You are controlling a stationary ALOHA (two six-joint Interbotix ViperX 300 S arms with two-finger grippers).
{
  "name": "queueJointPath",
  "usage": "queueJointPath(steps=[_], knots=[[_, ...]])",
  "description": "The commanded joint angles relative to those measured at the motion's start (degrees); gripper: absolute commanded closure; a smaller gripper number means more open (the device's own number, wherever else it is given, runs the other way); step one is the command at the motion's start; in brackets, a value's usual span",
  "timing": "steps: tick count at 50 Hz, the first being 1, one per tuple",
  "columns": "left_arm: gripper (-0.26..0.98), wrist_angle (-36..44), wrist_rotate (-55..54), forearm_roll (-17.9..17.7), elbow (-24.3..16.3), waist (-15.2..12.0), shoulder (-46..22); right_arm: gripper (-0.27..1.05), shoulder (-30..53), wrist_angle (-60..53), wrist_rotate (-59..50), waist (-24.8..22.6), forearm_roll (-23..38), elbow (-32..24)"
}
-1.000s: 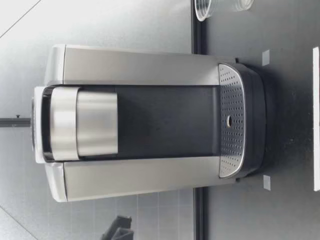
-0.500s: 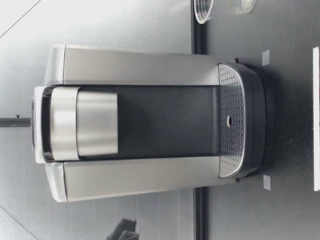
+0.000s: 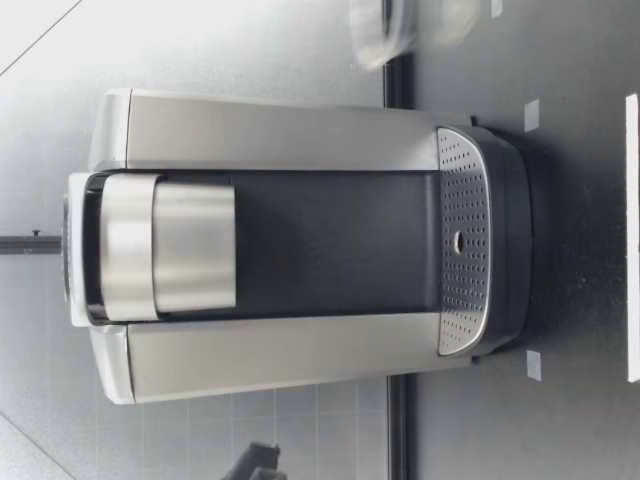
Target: Place the coffee capsule inside the capsule container, then place the cup onto the center of the cup tray, then push the 'Hot Water' and 'Travel Mug' buttons.
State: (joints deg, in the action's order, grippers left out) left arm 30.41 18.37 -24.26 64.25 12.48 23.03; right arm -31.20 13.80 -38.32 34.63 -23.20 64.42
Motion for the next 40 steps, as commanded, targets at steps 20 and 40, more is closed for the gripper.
queueJointPath(steps=[20,40], knots=[[0.3,0.26,0.09,0.18,-0.09,0.18,1.41,0.73,10.02,-9.32,-6.42,-11.43,-0.18,-10.63],[0.3,0.26,-0.53,0.18,2.11,0.18,5.1,0.73,21.36,-11.51,-6.15,-12.39,0.09,-18.63]])
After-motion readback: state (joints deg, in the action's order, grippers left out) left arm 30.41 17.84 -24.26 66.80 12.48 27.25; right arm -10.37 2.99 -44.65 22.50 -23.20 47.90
